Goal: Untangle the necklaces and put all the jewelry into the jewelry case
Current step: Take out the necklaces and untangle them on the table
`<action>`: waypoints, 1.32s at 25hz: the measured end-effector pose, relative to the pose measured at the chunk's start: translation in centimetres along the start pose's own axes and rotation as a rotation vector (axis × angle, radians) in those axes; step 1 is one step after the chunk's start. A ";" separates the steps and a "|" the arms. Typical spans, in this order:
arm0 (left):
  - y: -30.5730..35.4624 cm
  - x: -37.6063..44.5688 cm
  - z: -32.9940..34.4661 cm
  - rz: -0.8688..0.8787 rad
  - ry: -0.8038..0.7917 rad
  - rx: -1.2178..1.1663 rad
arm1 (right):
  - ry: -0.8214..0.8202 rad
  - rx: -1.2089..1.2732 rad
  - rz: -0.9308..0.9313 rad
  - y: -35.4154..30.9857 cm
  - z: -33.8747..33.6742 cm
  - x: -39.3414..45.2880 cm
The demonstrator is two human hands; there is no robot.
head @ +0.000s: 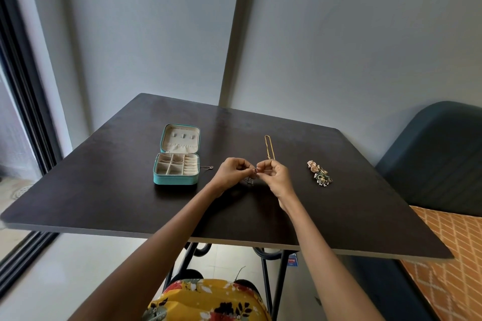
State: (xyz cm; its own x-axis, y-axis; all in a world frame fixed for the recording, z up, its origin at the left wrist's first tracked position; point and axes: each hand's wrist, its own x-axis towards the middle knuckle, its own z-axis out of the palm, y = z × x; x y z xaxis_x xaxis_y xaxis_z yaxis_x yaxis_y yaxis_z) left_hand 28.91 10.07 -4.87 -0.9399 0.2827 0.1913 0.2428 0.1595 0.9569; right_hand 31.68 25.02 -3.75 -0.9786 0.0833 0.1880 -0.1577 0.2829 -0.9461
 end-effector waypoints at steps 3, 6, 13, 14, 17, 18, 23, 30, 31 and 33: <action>0.2 -0.1 0.1 -0.012 0.010 0.016 | -0.005 -0.035 -0.032 0.5 -0.2 -0.3; 0.3 -0.2 0.0 -0.010 0.008 0.003 | 0.025 -0.051 -0.059 0.7 -0.5 -0.3; 0.3 -0.1 0.0 0.007 0.015 0.037 | 0.053 -0.310 -0.214 0.2 -1.1 -0.3; 0.1 -0.1 -0.1 0.016 0.014 0.054 | 0.037 -0.357 -0.220 -0.1 -1.2 -0.2; -0.2 0.0 -0.2 0.033 0.023 0.065 | -0.029 -0.423 -0.221 -0.9 -1.4 0.2; -0.2 -0.1 -0.2 0.039 0.023 0.064 | -0.032 -0.442 -0.222 -1.0 -1.4 0.3; -0.3 -0.1 -0.4 0.065 0.105 0.002 | 0.011 -0.368 -0.188 -0.5 -0.6 0.6; 0.1 -0.3 -0.3 0.111 0.223 0.102 | 0.113 -0.184 -0.117 -0.1 0.6 0.3; 0.1 -0.3 -0.2 0.109 0.231 0.147 | 0.125 -0.175 -0.120 -0.1 0.7 0.1; 0.0 -0.2 -0.2 0.091 0.260 0.222 | 0.135 -0.163 -0.133 0.0 0.8 0.0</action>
State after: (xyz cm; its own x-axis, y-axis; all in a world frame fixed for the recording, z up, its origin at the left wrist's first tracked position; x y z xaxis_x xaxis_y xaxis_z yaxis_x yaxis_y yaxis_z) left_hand 29.08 9.82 -4.92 -0.9349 0.0591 0.3499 0.3473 0.3543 0.8682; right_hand 31.60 24.21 -3.94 -0.9224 0.1583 0.3522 -0.2502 0.4495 -0.8575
